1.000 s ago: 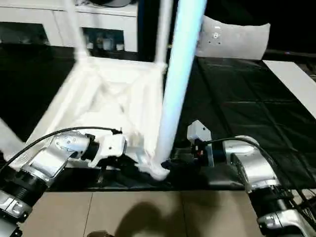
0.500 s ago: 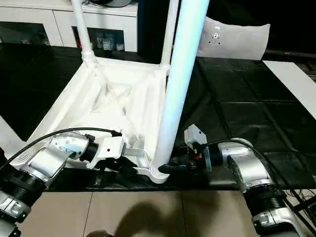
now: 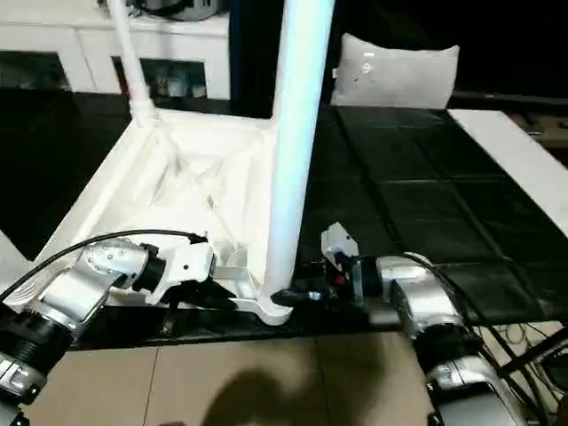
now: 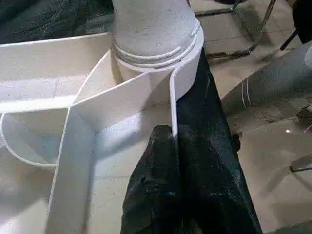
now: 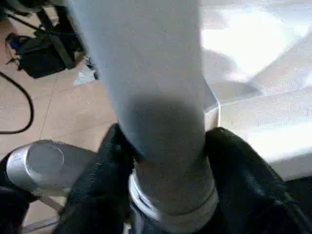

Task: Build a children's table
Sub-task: Rotate leg to tighten

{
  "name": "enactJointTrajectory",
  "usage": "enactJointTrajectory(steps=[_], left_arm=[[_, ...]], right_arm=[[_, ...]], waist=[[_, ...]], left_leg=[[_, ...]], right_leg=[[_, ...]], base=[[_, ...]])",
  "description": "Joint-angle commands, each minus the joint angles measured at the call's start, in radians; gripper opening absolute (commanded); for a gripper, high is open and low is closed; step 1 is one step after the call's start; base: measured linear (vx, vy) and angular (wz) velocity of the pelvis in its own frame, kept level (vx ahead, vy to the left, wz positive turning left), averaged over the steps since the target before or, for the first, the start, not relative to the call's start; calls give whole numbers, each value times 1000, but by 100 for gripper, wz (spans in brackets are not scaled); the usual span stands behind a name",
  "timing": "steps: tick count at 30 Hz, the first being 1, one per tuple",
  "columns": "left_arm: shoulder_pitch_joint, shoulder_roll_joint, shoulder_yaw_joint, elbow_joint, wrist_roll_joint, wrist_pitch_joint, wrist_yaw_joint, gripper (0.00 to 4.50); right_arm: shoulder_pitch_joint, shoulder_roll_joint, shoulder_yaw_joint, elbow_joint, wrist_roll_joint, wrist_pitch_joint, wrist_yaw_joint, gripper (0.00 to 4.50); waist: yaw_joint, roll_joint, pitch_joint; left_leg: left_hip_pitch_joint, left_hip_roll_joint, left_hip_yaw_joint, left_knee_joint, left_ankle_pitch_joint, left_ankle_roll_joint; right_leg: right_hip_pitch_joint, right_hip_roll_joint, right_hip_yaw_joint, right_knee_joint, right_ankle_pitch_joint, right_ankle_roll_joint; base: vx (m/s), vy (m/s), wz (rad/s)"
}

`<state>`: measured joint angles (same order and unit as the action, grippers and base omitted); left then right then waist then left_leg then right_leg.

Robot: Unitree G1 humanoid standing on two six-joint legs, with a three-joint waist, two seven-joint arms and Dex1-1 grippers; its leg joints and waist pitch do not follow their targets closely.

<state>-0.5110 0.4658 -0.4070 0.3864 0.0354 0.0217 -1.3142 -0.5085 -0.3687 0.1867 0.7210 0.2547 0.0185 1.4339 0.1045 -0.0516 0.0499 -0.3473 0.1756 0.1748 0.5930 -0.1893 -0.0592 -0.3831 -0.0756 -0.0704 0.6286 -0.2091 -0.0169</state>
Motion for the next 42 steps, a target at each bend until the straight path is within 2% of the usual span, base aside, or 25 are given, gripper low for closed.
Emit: enactJointTrajectory(steps=[1,3,6,8,11,12,15,16,17,18,20,22,23,26,28,30,32,35,36,41,42], left_arm=[[11,-27,-64,-32,-11,-13,-47,0],[10,-28,-63,-29,-8,-13,-47,0],[8,-28,-63,-23,-3,-17,-46,0],[7,-26,-61,-21,0,-20,-47,0],[5,-26,-58,-20,2,-18,-45,0],[4,-27,-56,-18,7,-19,-39,0],[6,-27,-52,-18,10,-15,-28,0],[7,-28,-52,-20,10,-15,-26,0],[9,-28,-51,-22,9,-12,-25,0],[13,-30,-50,-24,8,-10,-23,0],[14,-30,-50,-25,7,-10,-23,0],[16,-31,-50,-26,6,-7,-23,0],[16,-31,-49,-26,5,-7,-23,0],[20,-31,-50,-30,6,-5,-23,0],[24,-28,-51,-36,5,-1,-24,0],[26,-26,-51,-37,5,-1,-24,0],[27,-24,-53,-39,6,0,-25,0],[30,-23,-54,-44,6,5,-27,0],[31,-23,-54,-45,6,6,-27,0],[35,-22,-55,-52,5,13,-28,0],[35,-22,-55,-53,4,13,-28,0]], right_arm=[[-9,-19,-34,30,-18,-8,-54,279],[1,-29,-34,27,-30,-48,-62,299],[8,-37,-30,28,-39,-79,-60,299],[15,-38,-35,21,-32,-91,-49,299],[24,-33,-57,-6,-6,-81,-43,299],[16,-39,-74,-51,20,-25,-48,299],[4,-56,-93,-126,43,46,-70,299],[5,-60,-97,-145,49,58,-73,320],[10,-66,-99,-188,60,90,-78,320],[26,-79,-100,-269,80,147,-81,340],[31,-84,-99,-294,86,163,-82,340],[43,-89,-95,-339,91,183,-85,354],[46,-90,-94,-349,91,187,-85,375],[74,-98,-88,-416,84,225,-91,385],[99,-109,-74,-478,80,282,-119,416],[104,-110,-66,-494,70,304,-142,423],[107,-109,-56,-508,60,324,-167,443],[102,-102,-49,-494,51,351,-188,443],[101,-101,-46,-487,48,351,-189,429],[113,-110,-26,-497,57,375,-167,407],[115,-112,-23,-499,61,378,-158,389]], waist=[[4,9,-51],[2,7,-51],[7,6,-54],[10,2,-54],[12,5,-52],[13,1,-52],[13,1,-51],[14,1,-51],[13,2,-50],[14,2,-49],[14,0,-51],[13,0,-50],[13,0,-49],[13,-1,-50],[18,1,-53],[20,0,-55],[20,-2,-54],[19,-3,-50],[19,-3,-49],[15,-2,-50],[16,-2,-51]], left_leg=[[11,67,-26,-80,-314,-3],[2,66,-24,-83,-274,11],[4,66,-19,-78,-243,27],[1,65,-18,-76,-227,38],[2,66,-19,-78,-240,38],[1,66,-20,-80,-236,39],[0,67,-20,-80,-235,38],[1,67,-20,-81,-236,38],[1,66,-20,-80,-241,37],[1,66,-21,-83,-240,35],[1,67,-21,-82,-235,35],[1,66,-20,-82,-237,35],[1,65,-21,-82,-238,34],[2,66,-21,-83,-231,29],[4,67,-21,-83,-200,34],[2,65,-19,-81,-167,39],[0,63,-18,-80,-163,41],[1,63,-19,-83,-194,32],[1,64,-19,-83,-207,26],[1,64,-21,-84,-204,23],[2,65,-20,-83,-199,24]], right_leg=[[30,-93,58,-102,-383,-198],[35,-85,55,-91,-285,-219],[35,-85,56,-85,-228,-237],[38,-86,55,-84,-217,-240],[36,-87,55,-88,-253,-232],[38,-84,54,-87,-266,-223],[36,-84,54,-87,-267,-216],[35,-85,55,-88,-271,-211],[34,-86,56,-90,-283,-206],[36,-84,57,-92,-287,-197],[36,-85,57,-89,-282,-191],[33,-87,58,-93,-296,-187],[32,-87,58,-94,-302,-186],[32,-88,58,-94,-294,-186],[33,-84,59,-87,-226,-195],[36,-84,57,-82,-164,-207],[37,-84,56,-82,-157,-212],[36,-88,57,-89,-226,-200],[36,-89,57,-92,-258,-192],[36,-88,58,-90,-243,-188],[36,-88,58,-90,-231,-193]], base=[[0,0,0],[0,0,0],[0,0,0],[0,0,0],[0,0,0],[0,0,0],[0,0,0],[0,0,0],[0,0,0],[0,0,0],[0,0,0],[0,0,0],[0,0,0],[0,0,0],[0,0,0],[0,0,0],[0,0,0],[0,0,0],[0,0,0],[0,0,0],[0,0,0]])
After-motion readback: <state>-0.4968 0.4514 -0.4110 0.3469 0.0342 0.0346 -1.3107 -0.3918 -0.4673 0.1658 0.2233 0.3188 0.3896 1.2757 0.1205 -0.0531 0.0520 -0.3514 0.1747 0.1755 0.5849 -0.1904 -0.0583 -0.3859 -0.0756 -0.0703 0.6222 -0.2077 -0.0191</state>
